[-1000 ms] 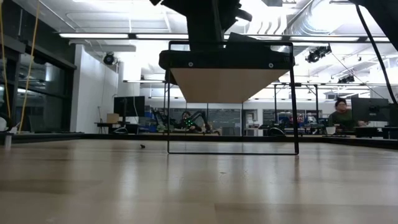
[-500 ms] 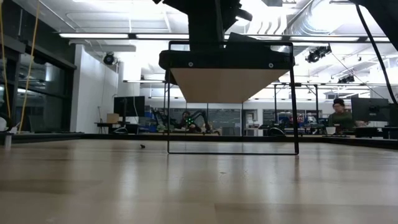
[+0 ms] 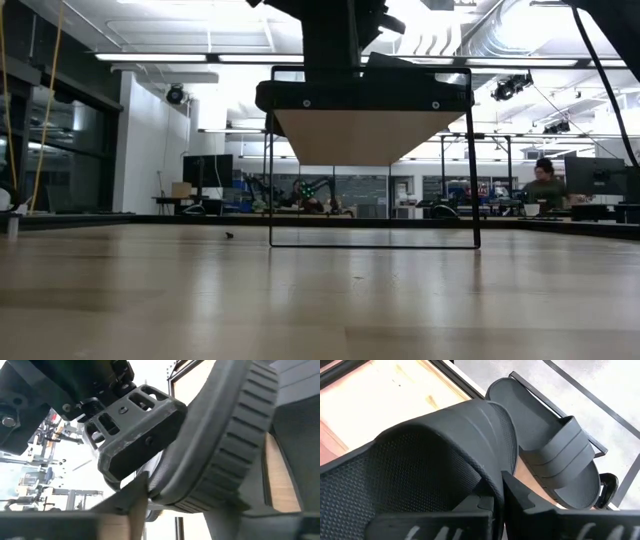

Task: Pick and place slides into the shelf
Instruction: Put the black slipper on the shelf

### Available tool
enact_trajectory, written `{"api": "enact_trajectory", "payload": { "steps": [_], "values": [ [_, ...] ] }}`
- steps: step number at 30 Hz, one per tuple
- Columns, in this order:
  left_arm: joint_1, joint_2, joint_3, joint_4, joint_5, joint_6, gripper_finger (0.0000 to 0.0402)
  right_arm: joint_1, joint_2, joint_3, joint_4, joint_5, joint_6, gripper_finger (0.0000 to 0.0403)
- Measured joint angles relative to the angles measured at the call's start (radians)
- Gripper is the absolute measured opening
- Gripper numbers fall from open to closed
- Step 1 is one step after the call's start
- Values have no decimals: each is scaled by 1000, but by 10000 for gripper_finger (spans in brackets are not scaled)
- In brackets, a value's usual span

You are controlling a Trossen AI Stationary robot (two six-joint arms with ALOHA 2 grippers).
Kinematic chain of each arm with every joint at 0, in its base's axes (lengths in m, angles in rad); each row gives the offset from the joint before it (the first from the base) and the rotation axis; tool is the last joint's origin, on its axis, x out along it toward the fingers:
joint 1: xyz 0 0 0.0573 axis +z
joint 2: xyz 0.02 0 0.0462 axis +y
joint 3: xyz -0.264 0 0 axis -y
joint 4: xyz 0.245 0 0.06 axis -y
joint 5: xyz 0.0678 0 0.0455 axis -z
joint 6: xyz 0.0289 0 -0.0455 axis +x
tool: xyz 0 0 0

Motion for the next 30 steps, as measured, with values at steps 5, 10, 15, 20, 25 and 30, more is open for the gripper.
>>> {"api": "enact_trajectory", "payload": {
  "steps": [5,10,15,20,25,30],
  "values": [
    [-1,0,0,-23,2,5,54,0,0,0,-9,0,-15,0],
    [-2,0,0,-45,2,4,51,-1,0,0,-8,-23,-41,0],
    [-3,-2,1,-72,-34,3,51,5,-9,0,-1,-38,-72,7],
    [-3,-15,2,-112,-48,-6,53,5,-26,0,27,-50,-88,57],
    [4,-34,-2,-174,-92,-36,49,8,-53,2,80,-77,-113,126],
    [-4,-52,-2,-234,-131,-53,49,5,-101,2,155,-79,-135,173]
  ]
}}
